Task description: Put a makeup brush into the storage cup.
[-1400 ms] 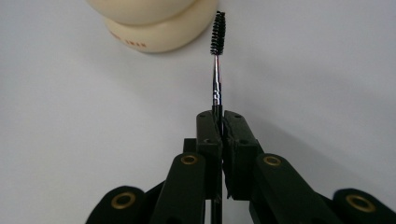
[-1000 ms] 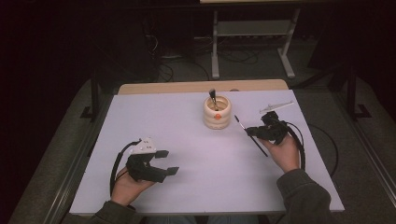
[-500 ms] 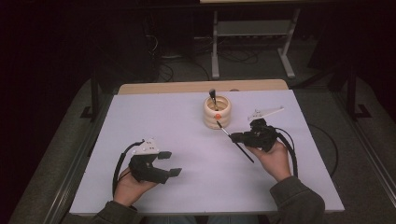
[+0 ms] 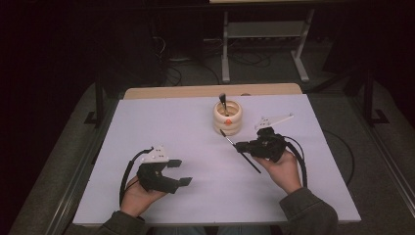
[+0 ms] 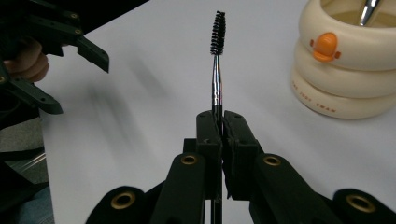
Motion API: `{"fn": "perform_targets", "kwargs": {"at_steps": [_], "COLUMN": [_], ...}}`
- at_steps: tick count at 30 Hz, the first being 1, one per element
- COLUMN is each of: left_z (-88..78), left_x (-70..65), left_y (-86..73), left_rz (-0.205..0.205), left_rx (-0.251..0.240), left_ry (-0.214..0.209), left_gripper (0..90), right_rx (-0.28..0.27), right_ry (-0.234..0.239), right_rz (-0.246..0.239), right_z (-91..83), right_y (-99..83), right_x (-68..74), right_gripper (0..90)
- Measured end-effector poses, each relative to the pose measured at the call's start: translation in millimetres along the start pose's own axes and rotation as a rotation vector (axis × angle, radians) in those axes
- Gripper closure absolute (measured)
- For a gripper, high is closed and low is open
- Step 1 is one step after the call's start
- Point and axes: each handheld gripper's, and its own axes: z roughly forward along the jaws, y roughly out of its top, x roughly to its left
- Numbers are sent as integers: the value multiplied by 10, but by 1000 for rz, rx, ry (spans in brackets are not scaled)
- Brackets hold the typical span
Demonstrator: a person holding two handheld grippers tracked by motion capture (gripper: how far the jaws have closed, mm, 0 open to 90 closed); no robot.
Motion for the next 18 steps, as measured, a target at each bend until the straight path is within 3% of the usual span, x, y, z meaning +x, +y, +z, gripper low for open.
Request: {"fn": "perform_targets", "kwargs": {"at_steps": [10,14,18], "left_z": [66,107,148], "left_x": [-47,-76,-126], "left_y": [49,101,162], "left_rz": [11,12,-4], "left_rx": [-3,-17,-55], "left_ry": [-30,-54,-106], "left_gripper": [291,308,344], "right_rx": [-35,-60,-83], "right_ry": [44,70,96], "right_rz": [-25,-50,-62], "right_z": [30,66,104], "right_y": [70,107,136], "right_x": [163,257,327], "right_gripper": [852,852,851]}}
